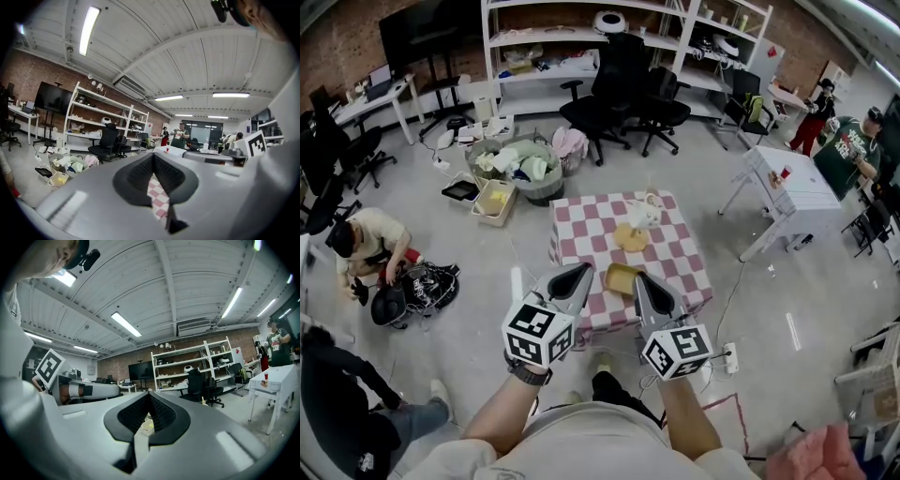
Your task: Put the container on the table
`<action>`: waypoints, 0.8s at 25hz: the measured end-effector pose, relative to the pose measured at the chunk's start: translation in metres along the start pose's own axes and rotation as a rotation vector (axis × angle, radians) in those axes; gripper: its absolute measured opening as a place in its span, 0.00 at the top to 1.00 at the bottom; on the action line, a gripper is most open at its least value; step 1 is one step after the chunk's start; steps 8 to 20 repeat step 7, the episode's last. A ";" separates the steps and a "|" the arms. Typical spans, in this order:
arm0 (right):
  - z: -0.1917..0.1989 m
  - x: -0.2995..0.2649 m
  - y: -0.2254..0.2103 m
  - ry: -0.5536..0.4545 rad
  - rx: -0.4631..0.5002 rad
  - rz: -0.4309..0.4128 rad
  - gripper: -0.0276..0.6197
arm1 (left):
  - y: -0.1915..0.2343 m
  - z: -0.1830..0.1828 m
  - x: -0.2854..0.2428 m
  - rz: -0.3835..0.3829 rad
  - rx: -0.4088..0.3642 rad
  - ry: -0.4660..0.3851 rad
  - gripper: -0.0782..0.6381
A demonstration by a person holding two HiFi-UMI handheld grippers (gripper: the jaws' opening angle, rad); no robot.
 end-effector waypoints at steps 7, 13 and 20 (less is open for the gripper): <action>-0.003 0.003 0.000 0.000 0.003 0.006 0.94 | -0.004 -0.003 0.000 0.004 0.001 -0.002 0.88; -0.003 0.003 0.000 0.000 0.003 0.006 0.94 | -0.004 -0.003 0.000 0.004 0.001 -0.002 0.88; -0.003 0.003 0.000 0.000 0.003 0.006 0.94 | -0.004 -0.003 0.000 0.004 0.001 -0.002 0.88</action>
Point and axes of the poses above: the fingertips, and each gripper's own axes: x backward along the fingers, y to its left, z out of its underside, the point moved 6 cm from there along x, backward along the fingers, and after that the axes turned 9 degrees about -z, right-handed, at the moved point
